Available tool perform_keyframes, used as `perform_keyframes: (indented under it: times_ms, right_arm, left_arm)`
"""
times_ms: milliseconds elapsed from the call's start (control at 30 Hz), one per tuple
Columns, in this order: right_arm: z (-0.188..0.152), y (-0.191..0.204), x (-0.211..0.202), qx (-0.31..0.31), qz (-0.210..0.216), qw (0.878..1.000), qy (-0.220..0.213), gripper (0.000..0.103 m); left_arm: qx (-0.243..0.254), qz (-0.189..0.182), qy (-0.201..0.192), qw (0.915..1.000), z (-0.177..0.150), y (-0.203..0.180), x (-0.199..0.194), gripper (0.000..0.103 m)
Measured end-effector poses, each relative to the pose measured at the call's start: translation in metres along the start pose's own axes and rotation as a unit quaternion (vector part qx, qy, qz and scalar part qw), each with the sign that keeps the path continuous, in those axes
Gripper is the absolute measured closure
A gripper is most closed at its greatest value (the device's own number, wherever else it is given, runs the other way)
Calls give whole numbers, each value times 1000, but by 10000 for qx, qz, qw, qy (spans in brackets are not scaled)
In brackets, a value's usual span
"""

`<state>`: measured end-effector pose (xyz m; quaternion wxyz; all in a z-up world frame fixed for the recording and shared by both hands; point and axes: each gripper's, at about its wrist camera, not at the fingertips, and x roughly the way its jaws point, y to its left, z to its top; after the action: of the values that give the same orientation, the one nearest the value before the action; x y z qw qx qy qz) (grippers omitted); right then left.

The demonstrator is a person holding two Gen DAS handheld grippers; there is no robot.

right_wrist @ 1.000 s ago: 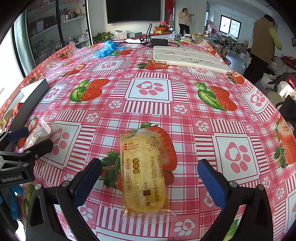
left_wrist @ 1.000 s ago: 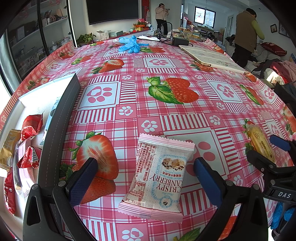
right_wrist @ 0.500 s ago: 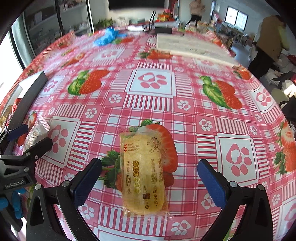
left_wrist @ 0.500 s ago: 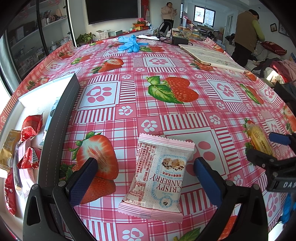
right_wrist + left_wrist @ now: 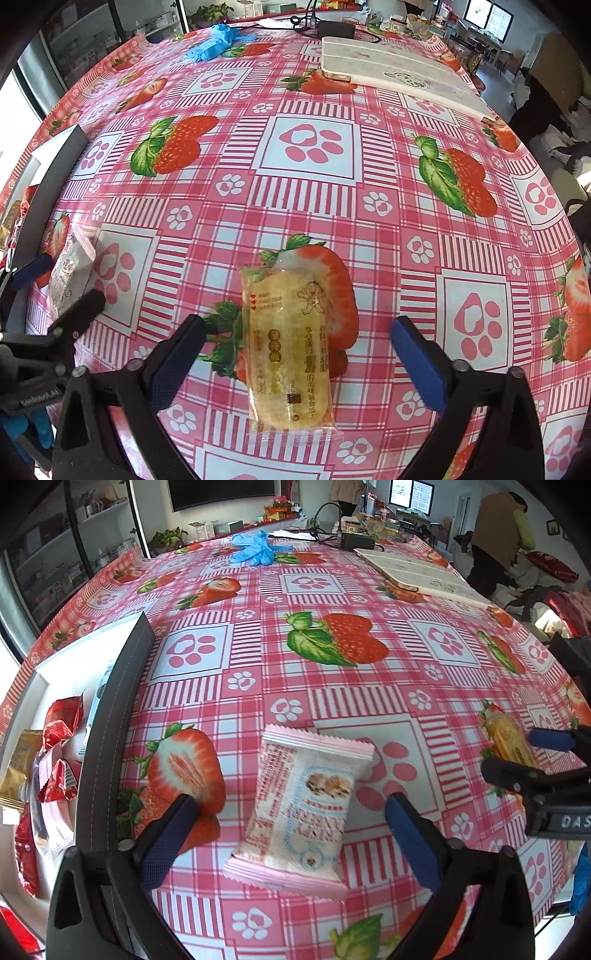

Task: Organize snacks
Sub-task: 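Grasp the Crispy Cranberry packet with the left gripper while the right grasps the cake packet, then carry both packets into the white tray and open both grippers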

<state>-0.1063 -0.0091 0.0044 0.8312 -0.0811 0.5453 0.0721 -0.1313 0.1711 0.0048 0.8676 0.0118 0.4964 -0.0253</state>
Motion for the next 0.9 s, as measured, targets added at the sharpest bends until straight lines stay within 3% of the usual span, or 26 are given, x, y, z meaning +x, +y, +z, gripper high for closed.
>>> perform_keyframes:
  times_ms: [33, 100, 133, 233, 300, 400, 600, 767, 900]
  right_arm:
    - [1, 2, -2, -42, 14, 10000, -17, 17]
    - [4, 8, -8, -120, 48, 9999, -65, 60]
    - [5, 10, -10, -131, 58, 9999, -54, 66]
    - [5, 12, -9, -110, 99, 9999, -58, 66]
    - [3, 7, -15, 133, 670, 9977, -31, 66]
    - [3, 9, -35, 270, 1169, 9927, -157, 66]
    - [24, 58, -75, -217, 1656, 9851, -411, 66]
    - [46, 125, -89, -622, 2137, 9740, -410, 66]
    - [62, 185, -87, -1001, 2275, 9680, -340, 65]
  left_arm:
    - [45, -15, 7, 10000, -1, -3, -2, 15]
    - [137, -71, 20, 9999, 0, -10, -7, 38]
    - [217, -69, 30, 9997, 0, -14, -11, 59]
    - [302, -318, 252, 9987, 1, -21, -14, 60]
    - [78, -675, 295, 9972, 0, -14, -27, 60]
    - [57, -754, 27, 9971, 6, -4, -60, 60]
    - [145, -391, -491, 9979, 21, 37, -119, 60]
    - [-273, 147, -538, 9981, 17, 105, -139, 60]
    - [-729, 633, -406, 9945, 7, 160, -136, 60]
